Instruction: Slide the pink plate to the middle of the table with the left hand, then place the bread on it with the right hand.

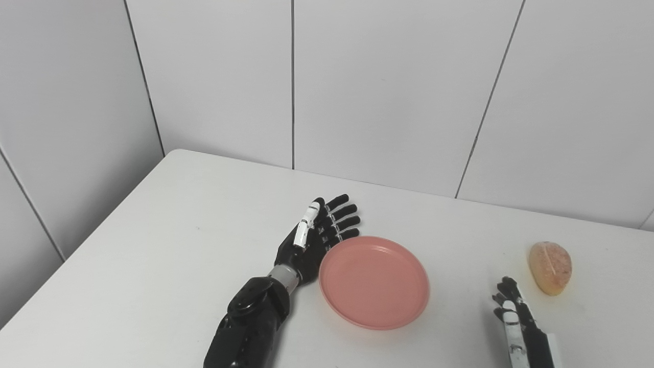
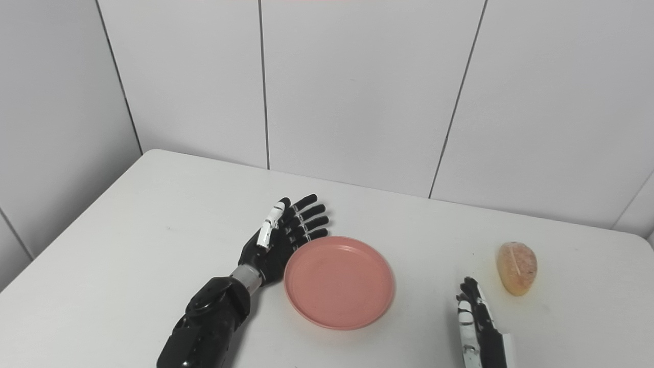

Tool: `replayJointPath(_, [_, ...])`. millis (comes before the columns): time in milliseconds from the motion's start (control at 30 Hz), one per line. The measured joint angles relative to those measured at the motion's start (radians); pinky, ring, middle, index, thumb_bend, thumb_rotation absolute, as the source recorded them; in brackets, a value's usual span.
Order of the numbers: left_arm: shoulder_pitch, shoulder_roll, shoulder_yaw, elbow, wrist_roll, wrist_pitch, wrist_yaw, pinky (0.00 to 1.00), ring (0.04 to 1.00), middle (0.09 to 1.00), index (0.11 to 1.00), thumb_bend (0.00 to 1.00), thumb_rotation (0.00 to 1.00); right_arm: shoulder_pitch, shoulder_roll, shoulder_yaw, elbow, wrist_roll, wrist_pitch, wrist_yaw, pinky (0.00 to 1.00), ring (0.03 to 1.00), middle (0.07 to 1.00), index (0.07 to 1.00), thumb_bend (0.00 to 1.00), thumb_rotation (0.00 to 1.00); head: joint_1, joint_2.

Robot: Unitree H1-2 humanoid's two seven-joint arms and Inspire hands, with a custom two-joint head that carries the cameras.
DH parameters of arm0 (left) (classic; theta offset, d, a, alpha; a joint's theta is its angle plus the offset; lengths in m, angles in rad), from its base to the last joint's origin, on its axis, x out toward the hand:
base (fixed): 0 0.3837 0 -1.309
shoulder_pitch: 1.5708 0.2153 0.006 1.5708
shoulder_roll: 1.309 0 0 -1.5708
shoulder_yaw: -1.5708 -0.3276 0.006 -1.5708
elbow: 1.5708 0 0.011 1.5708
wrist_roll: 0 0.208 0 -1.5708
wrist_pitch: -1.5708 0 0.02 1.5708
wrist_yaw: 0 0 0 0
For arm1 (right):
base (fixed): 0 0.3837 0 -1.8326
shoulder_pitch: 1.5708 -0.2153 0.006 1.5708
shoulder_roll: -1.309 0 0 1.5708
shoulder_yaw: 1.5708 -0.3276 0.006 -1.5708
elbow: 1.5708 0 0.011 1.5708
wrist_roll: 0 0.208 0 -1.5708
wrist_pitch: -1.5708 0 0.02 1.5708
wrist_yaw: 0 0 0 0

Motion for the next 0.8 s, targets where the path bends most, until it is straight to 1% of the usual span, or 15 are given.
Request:
replayJointPath(33, [0.005,-0.003,-0.003,-0.006,0.0,0.004,0.0,0.81,0.824,0.835,0.825,0.32,1.0,-0.001,0.003,0.002,-0.002,-0.003,0.007,-0.002,0.87,0.895,0.909,0.909,0.27,1.0,-0.018,0.009])
replayJointPath(133, [0.019,-0.009,-0.009,-0.03,0.003,0.015,0.002,0.82,0.829,0.84,0.828,0.31,1.0,-0.004,0.007,0.008,-0.008,-0.011,0.025,-0.005,0.87,0.897,0.911,0.911,0.29,1.0,-0.019,0.009])
replayJointPath(167, [0.025,-0.014,-0.011,-0.038,0.003,0.016,0.002,0.82,0.832,0.843,0.831,0.31,1.0,-0.005,0.007,0.011,-0.008,-0.018,0.029,-0.008,0.87,0.897,0.911,0.911,0.3,1.0,-0.04,0.015])
replayJointPath(200, [0.03,-0.016,-0.011,-0.045,0.003,0.017,0.002,0.83,0.836,0.847,0.835,0.31,1.0,-0.006,0.007,0.013,-0.008,-0.024,0.03,-0.009,0.87,0.899,0.911,0.911,0.3,1.0,-0.04,0.015])
replayJointPath(300, [0.05,-0.02,-0.018,-0.073,0.003,0.024,0.003,0.85,0.846,0.857,0.846,0.32,1.0,-0.011,0.008,0.018,-0.008,-0.031,0.034,-0.012,0.88,0.903,0.913,0.913,0.32,1.0,-0.071,0.023])
replayJointPath(367, [0.061,-0.022,-0.02,-0.089,0.002,0.032,0.003,0.84,0.839,0.85,0.839,0.32,1.0,-0.013,0.01,0.021,-0.008,-0.034,0.037,-0.012,0.88,0.906,0.915,0.914,0.32,1.0,-0.083,0.025])
replayJointPath(533, [0.065,-0.03,-0.016,-0.1,0.002,0.041,0.018,0.83,0.832,0.841,0.825,0.31,1.0,-0.017,0.02,0.021,-0.013,-0.034,0.059,-0.014,0.88,0.906,0.916,0.911,0.31,1.0,-0.103,0.029])
replayJointPath(600, [0.065,-0.03,-0.016,-0.1,0.002,0.042,0.019,0.84,0.835,0.841,0.825,0.31,1.0,-0.018,0.025,0.022,-0.018,-0.036,0.068,-0.015,0.89,0.909,0.919,0.915,0.32,1.0,-0.108,0.032])
replayJointPath(800, [0.067,-0.031,-0.015,-0.103,0.002,0.045,0.019,0.84,0.838,0.847,0.831,0.32,1.0,-0.02,0.029,0.022,-0.017,-0.026,0.071,-0.014,0.9,0.914,0.923,0.918,0.3,0.98,-0.123,0.032])
